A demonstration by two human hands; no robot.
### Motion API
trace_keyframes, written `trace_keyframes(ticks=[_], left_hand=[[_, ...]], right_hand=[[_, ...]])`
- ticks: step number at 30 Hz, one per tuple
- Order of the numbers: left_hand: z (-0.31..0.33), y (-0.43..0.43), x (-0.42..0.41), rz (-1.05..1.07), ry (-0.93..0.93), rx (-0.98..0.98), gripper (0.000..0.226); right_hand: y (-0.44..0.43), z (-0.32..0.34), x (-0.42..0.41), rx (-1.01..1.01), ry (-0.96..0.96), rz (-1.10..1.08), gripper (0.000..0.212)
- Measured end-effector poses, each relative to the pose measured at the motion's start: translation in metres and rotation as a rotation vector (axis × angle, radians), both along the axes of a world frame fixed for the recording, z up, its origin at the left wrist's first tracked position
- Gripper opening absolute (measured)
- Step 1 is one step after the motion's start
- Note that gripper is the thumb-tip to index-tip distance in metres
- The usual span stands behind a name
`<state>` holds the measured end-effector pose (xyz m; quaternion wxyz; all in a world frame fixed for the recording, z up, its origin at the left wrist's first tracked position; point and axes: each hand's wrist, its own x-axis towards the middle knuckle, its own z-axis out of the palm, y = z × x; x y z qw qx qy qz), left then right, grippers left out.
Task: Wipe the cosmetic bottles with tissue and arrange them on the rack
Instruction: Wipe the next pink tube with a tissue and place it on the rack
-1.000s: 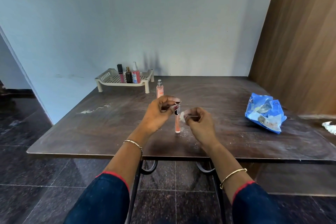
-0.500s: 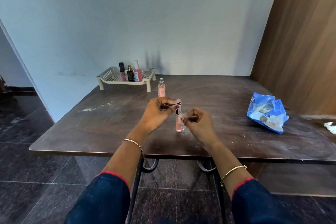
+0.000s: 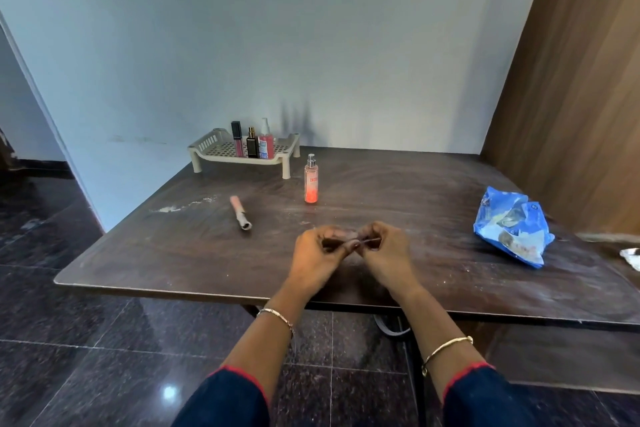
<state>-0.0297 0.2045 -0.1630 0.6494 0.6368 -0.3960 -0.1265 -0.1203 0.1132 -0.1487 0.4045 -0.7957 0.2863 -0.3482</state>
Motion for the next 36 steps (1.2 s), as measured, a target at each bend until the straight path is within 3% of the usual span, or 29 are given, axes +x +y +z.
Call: trace_keyframes(ticks=[3, 5, 8, 9, 12, 16, 18, 22, 26, 31, 36], left_hand=[[0.003, 0.002, 0.009, 0.075, 0.05, -0.014, 0.014], [0.006, 0.011, 0.031, 0.311, -0.027, 0.04, 0.017], [0.017, 0.04, 0.091, 0.807, -0.35, 0.393, 0.032], [0.021, 0.052, 0.114, 0.91, -0.379, 0.535, 0.039], [0.026, 0.083, 0.162, 0.986, -0.25, 0.84, 0.058], [0.023, 0.112, 0.196, 0.964, -0.162, 0.963, 0.05], [0.022, 0.126, 0.209, 0.946, -0.175, 0.919, 0.045], [0.017, 0.142, 0.218, 0.885, -0.159, 0.639, 0.04], [0.021, 0.144, 0.21, 0.813, -0.127, 0.361, 0.051], [0.022, 0.134, 0.191, 0.588, 0.143, -0.011, 0.065], [0.033, 0.109, 0.157, 0.35, 0.295, -0.203, 0.062]], right_hand=[[-0.005, 0.007, 0.0, -0.03, 0.009, -0.043, 0.03], [-0.006, 0.009, 0.0, -0.02, -0.005, -0.043, 0.029], [-0.003, 0.006, 0.005, 0.039, -0.055, -0.033, 0.027], [-0.002, 0.005, 0.009, 0.066, -0.078, -0.024, 0.026], [0.004, 0.002, 0.025, 0.106, -0.1, 0.007, 0.027], [0.01, 0.002, 0.048, 0.126, -0.123, 0.064, 0.024], [0.015, 0.002, 0.061, 0.14, -0.142, 0.103, 0.024], [0.029, 0.002, 0.081, 0.119, -0.147, 0.154, 0.023], [0.04, 0.001, 0.096, 0.132, -0.15, 0.18, 0.024], [0.049, 0.002, 0.101, 0.196, -0.178, 0.187, 0.023], [0.058, 0.009, 0.093, 0.231, -0.145, 0.212, 0.023]])
